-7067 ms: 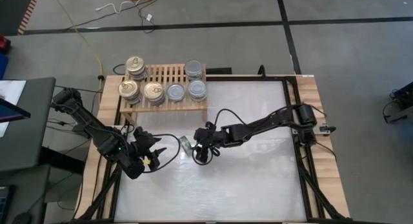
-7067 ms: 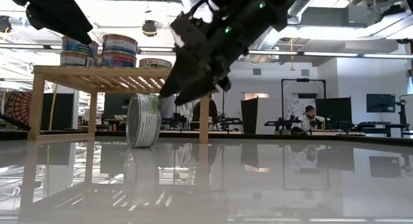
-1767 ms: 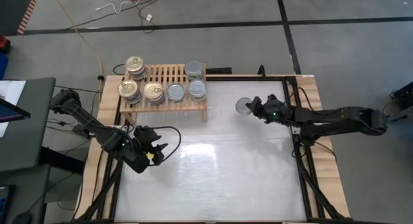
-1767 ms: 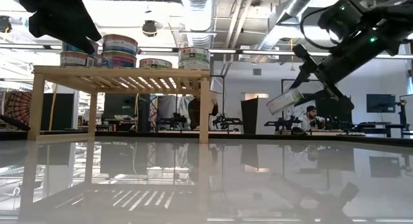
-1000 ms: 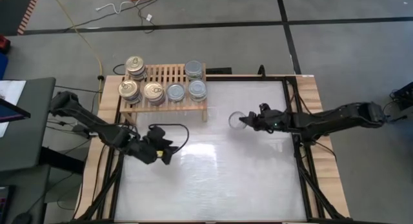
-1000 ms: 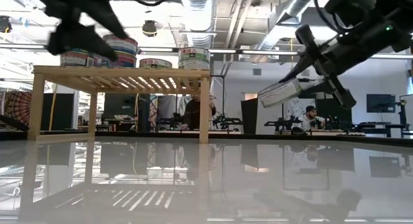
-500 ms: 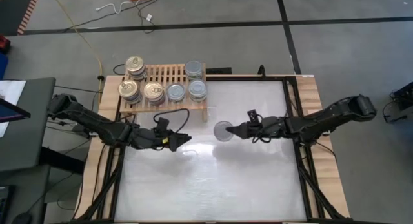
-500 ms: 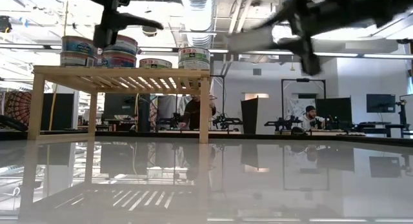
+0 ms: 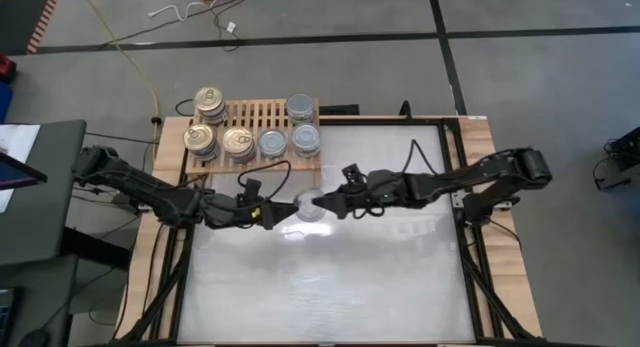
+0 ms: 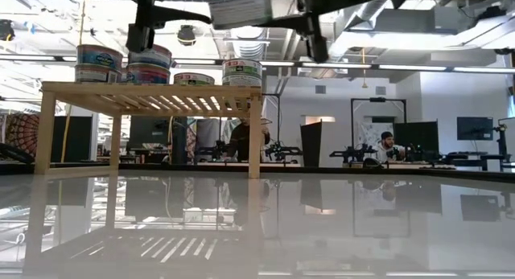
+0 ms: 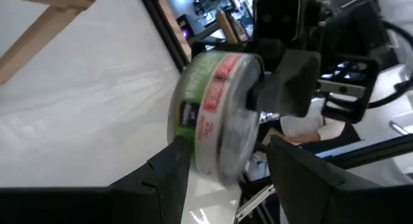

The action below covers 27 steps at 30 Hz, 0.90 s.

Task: Stack canned seafood by type on shelf
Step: Stack the green tuna can on top of the bottom left green tuna can on the shelf

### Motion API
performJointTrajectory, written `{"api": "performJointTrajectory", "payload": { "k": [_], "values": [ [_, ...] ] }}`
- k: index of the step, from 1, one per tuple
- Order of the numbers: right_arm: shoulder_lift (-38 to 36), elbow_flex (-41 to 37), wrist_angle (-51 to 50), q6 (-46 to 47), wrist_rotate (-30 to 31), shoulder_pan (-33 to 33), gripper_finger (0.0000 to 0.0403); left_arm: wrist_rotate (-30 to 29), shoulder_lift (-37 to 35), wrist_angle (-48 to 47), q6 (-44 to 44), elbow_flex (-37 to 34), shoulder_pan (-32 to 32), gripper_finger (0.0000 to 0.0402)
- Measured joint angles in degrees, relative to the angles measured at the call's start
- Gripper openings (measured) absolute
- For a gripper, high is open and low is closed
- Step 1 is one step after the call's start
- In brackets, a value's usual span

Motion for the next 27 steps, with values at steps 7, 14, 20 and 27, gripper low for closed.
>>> {"api": "performJointTrajectory", "payload": {
  "k": [7, 14, 20, 27],
  "values": [
    [4.02, 4.45, -1.28, -2.50, -2.33, -0.35, 0.0160, -1.06, -0.20, -1.15, 1.69, -0.17, -0.15, 0.0193],
    [3.84, 4.95, 0.71, -2.70, -4.08, -0.33, 0.0160, 0.25, -0.07, -2.61, 0.57, -0.03, -0.02, 0.0186],
    [3.76, 5.08, 1.60, -3.51, -4.93, -0.34, 0.0160, 0.44, -0.04, -0.75, 3.60, 0.15, 0.25, 0.0185],
    [3.67, 5.08, 1.71, -3.56, -5.38, -0.96, 0.0160, 0.12, -0.04, 1.26, 5.28, 0.04, 0.27, 0.0175]
  ]
}}
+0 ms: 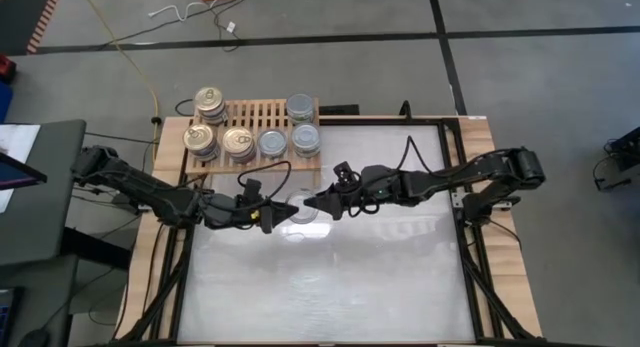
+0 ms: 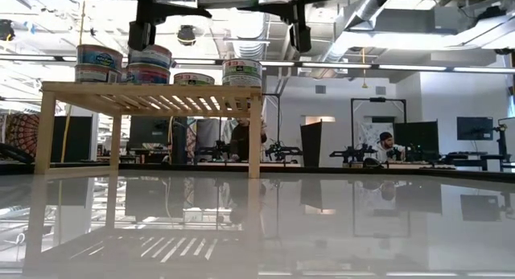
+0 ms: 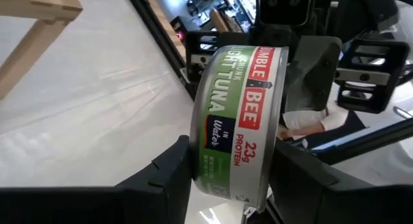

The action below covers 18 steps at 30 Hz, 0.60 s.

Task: Stack canned seafood by type on shelf
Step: Stack the green tuna can on top of the bottom left green tuna can on the shelf

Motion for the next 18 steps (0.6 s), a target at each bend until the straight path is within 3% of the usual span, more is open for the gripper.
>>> {"api": "performJointTrajectory", "payload": {
  "k": [5, 14, 16, 18],
  "values": [
    [-0.13, 0.00, 0.07, -0.67, -0.99, -0.13, 0.0159, 0.34, -0.04, 0.64, 0.02, 0.00, -0.05, 0.0143],
    [-0.20, -0.02, -0.21, -1.20, -0.92, -0.44, 0.0160, 1.39, -0.04, 2.00, 1.55, -0.09, -0.05, 0.0143],
    [-0.20, -0.02, -0.31, -1.17, -0.65, -0.46, 0.0179, 1.35, -0.04, 2.08, 1.71, -0.09, -0.05, 0.0143],
    [0.04, -0.07, -0.92, -1.00, -0.71, -0.46, 0.0226, 1.18, 0.02, 2.46, 1.86, -0.09, 0.02, 0.0136]
  ]
}}
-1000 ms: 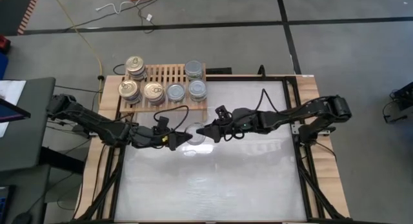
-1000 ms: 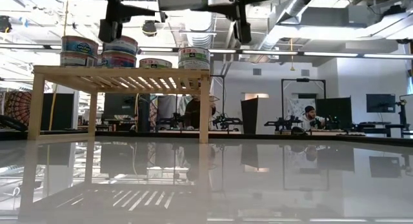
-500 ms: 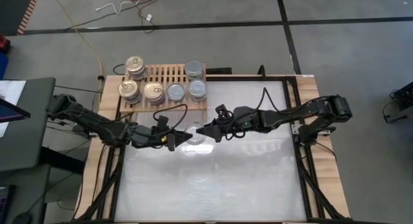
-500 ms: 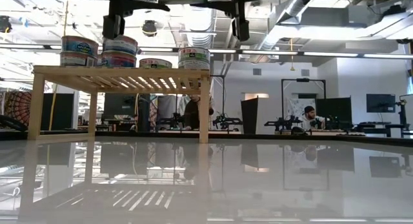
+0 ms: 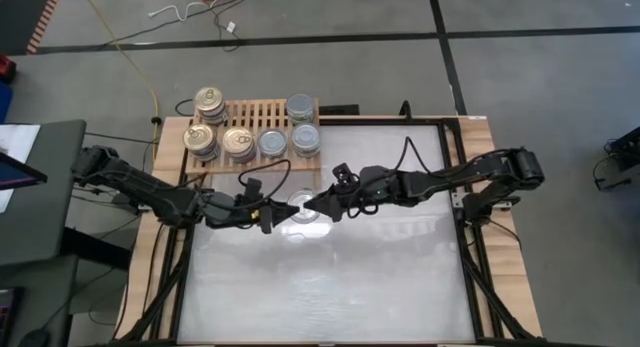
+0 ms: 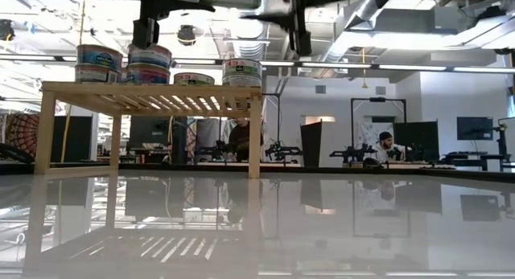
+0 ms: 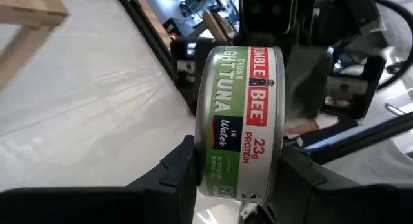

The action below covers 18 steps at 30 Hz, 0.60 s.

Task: Stack canned seafood by type on shelf
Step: Stack the green tuna can on top of the bottom left green tuna can on the shelf

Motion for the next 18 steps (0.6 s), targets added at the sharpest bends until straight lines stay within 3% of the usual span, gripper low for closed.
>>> {"api": "performJointTrajectory", "payload": {
  "k": [4, 8, 12, 18],
  "values": [
    [0.12, -0.13, 0.00, 0.20, -3.37, -0.87, 0.0311, -0.41, 0.00, 0.07, 0.20, 0.00, 0.29, 0.0134],
    [0.02, -0.10, -0.14, 0.20, -9.49, -2.84, 0.0360, -0.20, 0.00, -0.29, 0.19, 0.02, 0.53, 0.0134],
    [0.00, -0.10, -0.54, 0.39, -16.23, -5.65, 0.0379, -0.77, -1.16, -2.34, -1.13, 0.02, 1.24, 0.0134],
    [-2.01, -0.12, -10.72, -2.71, -16.98, -7.60, 0.0383, -7.61, -7.44, -7.64, -2.61, 0.09, 1.55, 0.0134]
  ]
}}
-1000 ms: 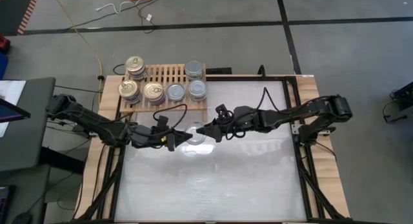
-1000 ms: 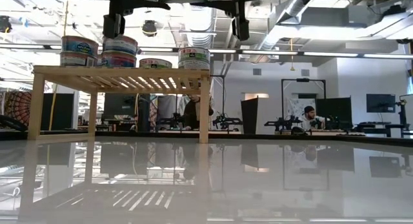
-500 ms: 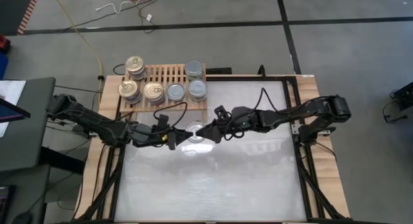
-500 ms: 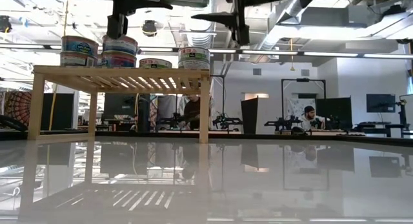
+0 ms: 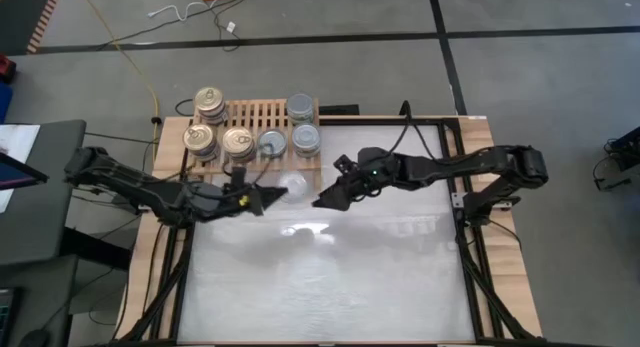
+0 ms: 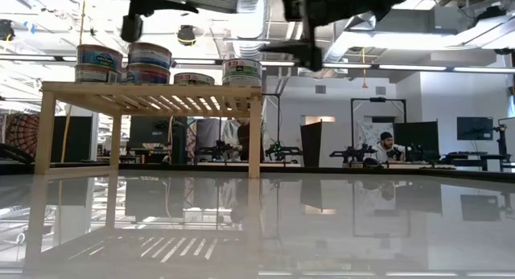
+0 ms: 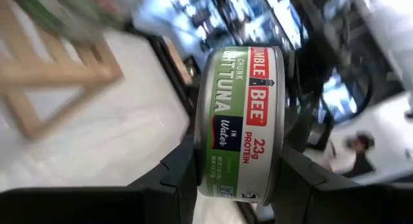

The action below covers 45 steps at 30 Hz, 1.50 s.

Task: Stack canned seafood by type on shelf
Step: Stack the green tuna can on top of the bottom left green tuna can on the shelf

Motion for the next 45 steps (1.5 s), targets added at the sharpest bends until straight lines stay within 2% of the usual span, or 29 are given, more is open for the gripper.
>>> {"api": "performJointTrajectory", "payload": {
  "k": [3, 7, 10, 15, 20, 27, 31, 36, 45],
  "values": [
    [-3.51, 0.02, -10.98, -4.76, 5.14, 0.43, 0.0383, -4.75, -5.02, -3.77, -1.01, 0.02, -0.13, 0.0134],
    [-8.73, 0.02, -25.80, -9.23, 19.46, 2.47, 0.0383, -12.66, -9.77, -6.72, -2.94, 0.02, -0.52, 0.0134],
    [-11.25, 0.02, -33.43, -9.43, 28.92, 4.28, 0.0383, -18.38, -10.84, -9.13, -7.40, 0.04, -0.52, 0.0134],
    [-12.79, 0.02, -39.01, -9.65, 37.94, 6.57, 0.0383, -25.98, -8.11, -11.60, -18.36, 0.02, -0.25, 0.0134],
    [-12.49, 0.02, -39.26, -13.70, 38.86, 7.38, 0.0383, -31.23, -3.35, -10.17, -28.01, 0.02, 2.28, 0.0134],
    [-12.61, 0.02, -40.82, -15.99, 38.85, 7.38, 0.0384, -31.39, 4.80, 0.10, -29.36, 0.02, 5.38, 0.0142],
    [-12.61, 0.02, -43.34, -16.34, 38.75, 7.38, 0.0384, -31.83, 7.64, 1.13, -32.67, 0.02, 6.88, 0.0140],
    [-12.61, 0.02, -46.44, -16.41, 38.59, 7.43, 0.0384, -35.57, 9.66, 1.70, -35.86, 0.02, 8.22, 0.0146],
    [-12.61, 0.02, -46.76, -18.68, 38.57, 7.41, 0.0384, -35.53, 9.69, 1.56, -42.87, 0.02, 11.16, 0.0156]
  ]
}}
